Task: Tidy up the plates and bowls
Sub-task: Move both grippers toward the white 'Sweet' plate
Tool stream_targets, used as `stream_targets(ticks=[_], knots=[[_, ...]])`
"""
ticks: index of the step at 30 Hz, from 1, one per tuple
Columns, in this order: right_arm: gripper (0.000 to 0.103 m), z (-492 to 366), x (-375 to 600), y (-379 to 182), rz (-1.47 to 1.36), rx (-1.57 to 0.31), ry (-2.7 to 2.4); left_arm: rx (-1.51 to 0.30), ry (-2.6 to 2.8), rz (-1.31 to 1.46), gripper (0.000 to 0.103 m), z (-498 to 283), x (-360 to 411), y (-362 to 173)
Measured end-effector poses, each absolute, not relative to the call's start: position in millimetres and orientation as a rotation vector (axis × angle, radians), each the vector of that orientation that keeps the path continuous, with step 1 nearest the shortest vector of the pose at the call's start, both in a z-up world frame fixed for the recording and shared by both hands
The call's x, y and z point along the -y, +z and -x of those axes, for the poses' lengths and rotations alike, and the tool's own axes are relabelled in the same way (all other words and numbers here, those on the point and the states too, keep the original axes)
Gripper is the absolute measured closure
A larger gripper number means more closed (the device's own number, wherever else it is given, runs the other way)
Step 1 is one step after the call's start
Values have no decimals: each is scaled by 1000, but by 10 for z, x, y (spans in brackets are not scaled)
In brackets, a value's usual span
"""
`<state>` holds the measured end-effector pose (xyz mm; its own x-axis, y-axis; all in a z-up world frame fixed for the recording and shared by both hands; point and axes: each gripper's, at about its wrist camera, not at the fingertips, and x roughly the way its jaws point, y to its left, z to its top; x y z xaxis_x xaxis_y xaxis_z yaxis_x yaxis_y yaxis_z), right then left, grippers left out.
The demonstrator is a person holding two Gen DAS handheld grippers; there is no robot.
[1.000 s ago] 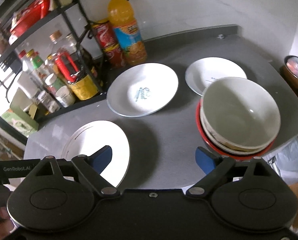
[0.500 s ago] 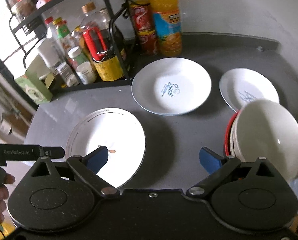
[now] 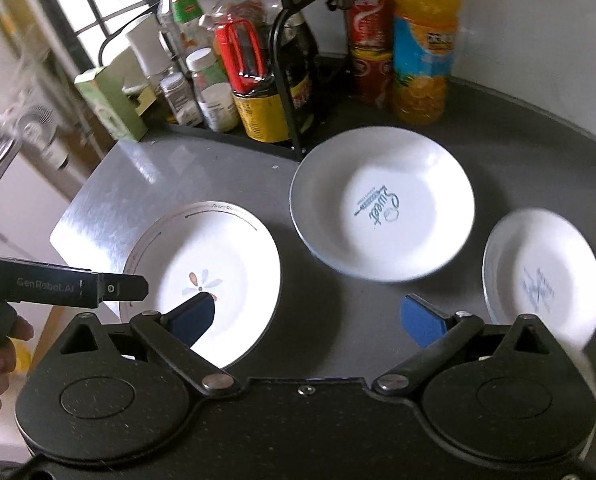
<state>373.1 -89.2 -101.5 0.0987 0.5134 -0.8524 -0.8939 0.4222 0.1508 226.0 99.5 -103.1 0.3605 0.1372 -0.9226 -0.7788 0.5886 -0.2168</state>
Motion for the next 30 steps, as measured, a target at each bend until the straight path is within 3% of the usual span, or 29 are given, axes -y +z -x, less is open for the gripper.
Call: stream_targets(ticks=[30], knots=[[3,-4796,511,-1240,682,-1046,1244,-866,917,1041,20,-2821,-654,-1253]])
